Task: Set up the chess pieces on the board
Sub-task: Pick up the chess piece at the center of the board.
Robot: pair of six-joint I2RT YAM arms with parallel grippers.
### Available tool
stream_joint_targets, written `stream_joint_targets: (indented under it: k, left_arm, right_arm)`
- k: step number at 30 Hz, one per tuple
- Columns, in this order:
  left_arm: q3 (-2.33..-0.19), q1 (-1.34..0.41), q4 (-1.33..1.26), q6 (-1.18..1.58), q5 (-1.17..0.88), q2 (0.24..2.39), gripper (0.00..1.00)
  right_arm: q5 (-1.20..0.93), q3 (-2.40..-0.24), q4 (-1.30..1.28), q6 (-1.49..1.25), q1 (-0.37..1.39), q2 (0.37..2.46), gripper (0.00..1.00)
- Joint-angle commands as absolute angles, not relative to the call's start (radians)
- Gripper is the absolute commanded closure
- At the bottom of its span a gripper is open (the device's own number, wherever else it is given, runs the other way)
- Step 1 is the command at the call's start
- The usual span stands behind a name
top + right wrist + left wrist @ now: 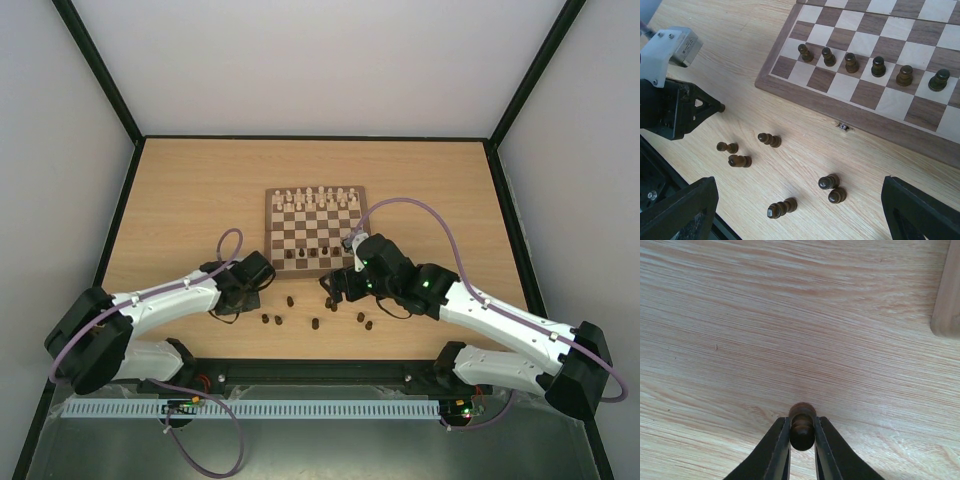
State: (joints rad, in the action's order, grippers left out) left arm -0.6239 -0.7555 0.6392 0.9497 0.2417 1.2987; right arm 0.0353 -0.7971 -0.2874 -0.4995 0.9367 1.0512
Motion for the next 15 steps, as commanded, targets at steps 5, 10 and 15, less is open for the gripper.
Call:
stream_joint_targets:
  k: [5, 10, 15]
  left_arm:
    - [-0.642, -0.743, 0.655, 0.94, 0.261, 1.31, 0.93]
    - [-0.71, -0.739, 0.695, 0.918, 0.286, 1.314, 0.98]
    - [-0.89, -0.738, 0.771, 0.856, 0.328, 1.343, 0.98]
  right_arm:
    - [0.015, -0.781, -0.277, -0.488, 0.942, 1.055, 0.1]
    - [0.01, -0.78, -0.275, -0.486, 0.942, 1.055, 0.11]
    - [0.019, -0.781, -0.279, -0.487, 0.942, 1.056, 0.11]
